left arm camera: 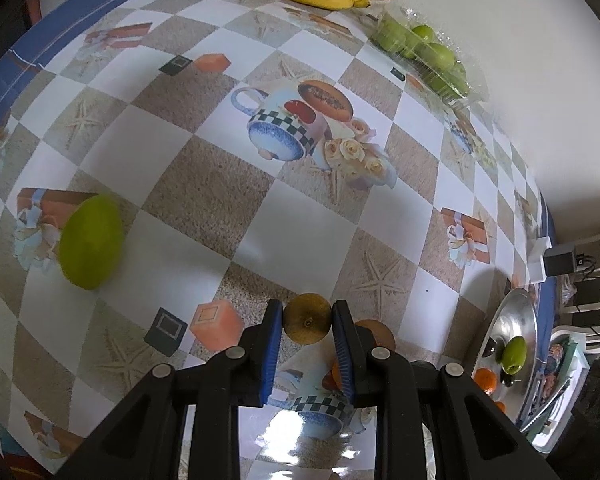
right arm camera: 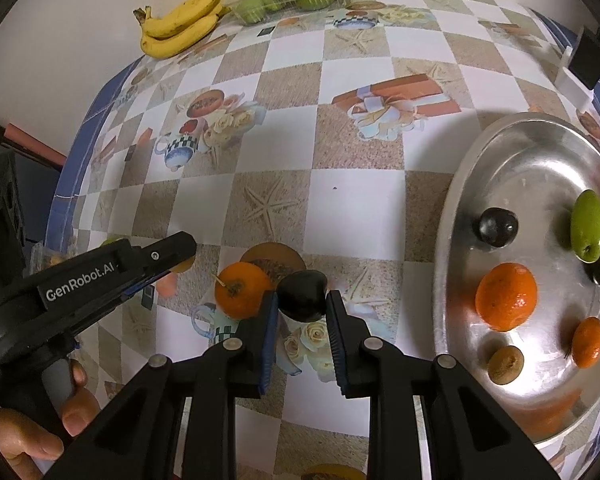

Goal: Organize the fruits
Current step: 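Carry the plum and kiwi over the steel bowl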

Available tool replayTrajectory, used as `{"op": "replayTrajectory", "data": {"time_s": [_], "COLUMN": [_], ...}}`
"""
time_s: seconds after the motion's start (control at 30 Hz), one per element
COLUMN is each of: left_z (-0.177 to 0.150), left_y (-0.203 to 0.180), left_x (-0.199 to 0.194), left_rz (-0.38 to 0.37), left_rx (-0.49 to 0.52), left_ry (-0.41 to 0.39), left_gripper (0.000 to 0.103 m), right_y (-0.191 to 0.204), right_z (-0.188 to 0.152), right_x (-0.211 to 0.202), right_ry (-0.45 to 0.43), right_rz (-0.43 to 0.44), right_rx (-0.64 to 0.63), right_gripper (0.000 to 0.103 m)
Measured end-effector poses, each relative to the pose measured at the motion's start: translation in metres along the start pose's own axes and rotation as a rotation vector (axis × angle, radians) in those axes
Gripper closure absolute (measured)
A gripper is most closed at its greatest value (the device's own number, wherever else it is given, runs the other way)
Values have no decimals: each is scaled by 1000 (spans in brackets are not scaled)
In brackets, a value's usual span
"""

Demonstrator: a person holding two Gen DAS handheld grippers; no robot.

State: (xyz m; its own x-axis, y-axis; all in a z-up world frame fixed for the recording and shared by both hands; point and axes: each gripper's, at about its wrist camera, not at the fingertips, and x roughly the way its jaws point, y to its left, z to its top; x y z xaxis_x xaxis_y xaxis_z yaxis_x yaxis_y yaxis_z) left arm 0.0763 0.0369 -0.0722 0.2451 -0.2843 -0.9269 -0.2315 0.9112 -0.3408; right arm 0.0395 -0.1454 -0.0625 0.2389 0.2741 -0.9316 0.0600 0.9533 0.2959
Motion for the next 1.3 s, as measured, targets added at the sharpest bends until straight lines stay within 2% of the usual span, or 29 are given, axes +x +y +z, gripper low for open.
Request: {"op": "replayTrajectory", "data": {"time_s": [0.63, 1.0, 1.3], "left_z": [-17, -42, -73], "left_y": [-44, -94, -144], "left_x": [-14, -14, -8], "left_rz": [23, 1, -34], "left_rx": [89, 205, 341], "left_ry": [-51, -54, -32], "left_gripper": [76, 76, 76], "right_y": [-31, -79, -134], "right_z": [-1, -4, -11], "right_x": [-30, -55, -77], "right_ry": [-64, -115, -158], "right_rz": [-2, -27, -66], "right_rx": [50, 144, 262], "right_gripper": [78, 78, 77]}}
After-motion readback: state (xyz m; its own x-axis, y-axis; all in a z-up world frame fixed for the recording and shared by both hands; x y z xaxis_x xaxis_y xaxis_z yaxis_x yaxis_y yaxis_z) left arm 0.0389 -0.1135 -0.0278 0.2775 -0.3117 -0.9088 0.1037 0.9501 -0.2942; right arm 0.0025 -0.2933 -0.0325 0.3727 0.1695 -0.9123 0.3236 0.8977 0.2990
